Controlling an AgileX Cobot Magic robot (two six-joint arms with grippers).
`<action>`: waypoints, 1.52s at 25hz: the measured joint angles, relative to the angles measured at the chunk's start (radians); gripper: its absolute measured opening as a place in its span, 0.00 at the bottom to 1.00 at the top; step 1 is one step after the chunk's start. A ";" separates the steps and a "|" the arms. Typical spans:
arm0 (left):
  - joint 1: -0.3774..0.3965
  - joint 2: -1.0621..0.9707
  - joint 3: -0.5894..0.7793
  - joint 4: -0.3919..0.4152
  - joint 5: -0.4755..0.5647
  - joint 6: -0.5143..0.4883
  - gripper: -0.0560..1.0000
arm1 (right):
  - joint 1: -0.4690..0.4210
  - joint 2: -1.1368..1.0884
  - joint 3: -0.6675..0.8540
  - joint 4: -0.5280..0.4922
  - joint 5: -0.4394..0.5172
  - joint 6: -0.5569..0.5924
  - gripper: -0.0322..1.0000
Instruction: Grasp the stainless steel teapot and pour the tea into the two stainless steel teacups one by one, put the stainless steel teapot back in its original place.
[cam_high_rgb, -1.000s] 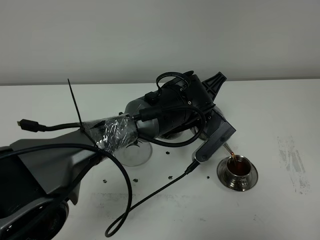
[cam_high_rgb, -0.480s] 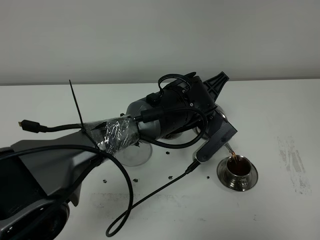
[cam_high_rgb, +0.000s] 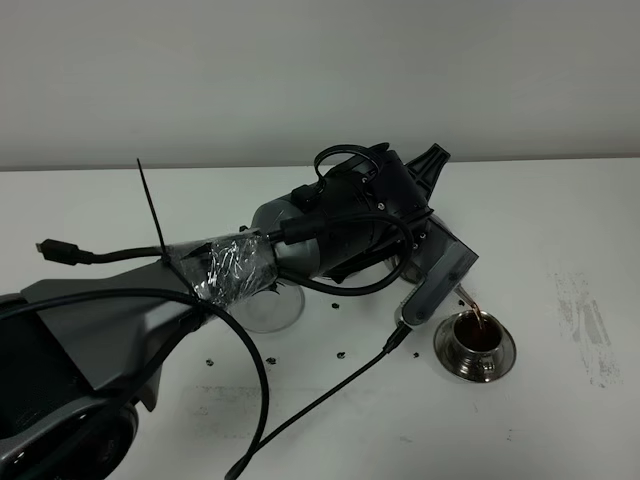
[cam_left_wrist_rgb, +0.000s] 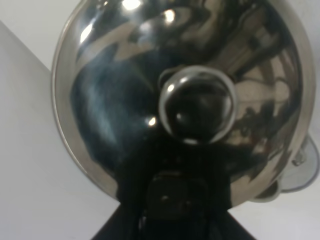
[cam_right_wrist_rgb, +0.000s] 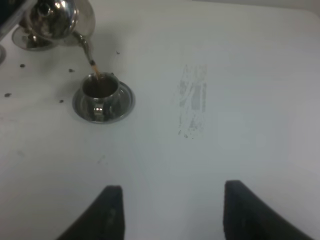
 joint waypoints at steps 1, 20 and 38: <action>0.000 0.000 0.000 -0.001 0.007 -0.007 0.26 | 0.000 0.000 0.000 0.000 0.000 0.000 0.45; 0.035 -0.017 0.000 -0.177 0.060 -0.013 0.26 | 0.000 0.000 0.000 0.000 0.000 0.000 0.45; 0.076 -0.377 0.370 -0.398 0.090 -0.291 0.26 | 0.000 0.000 0.000 0.000 0.000 0.000 0.45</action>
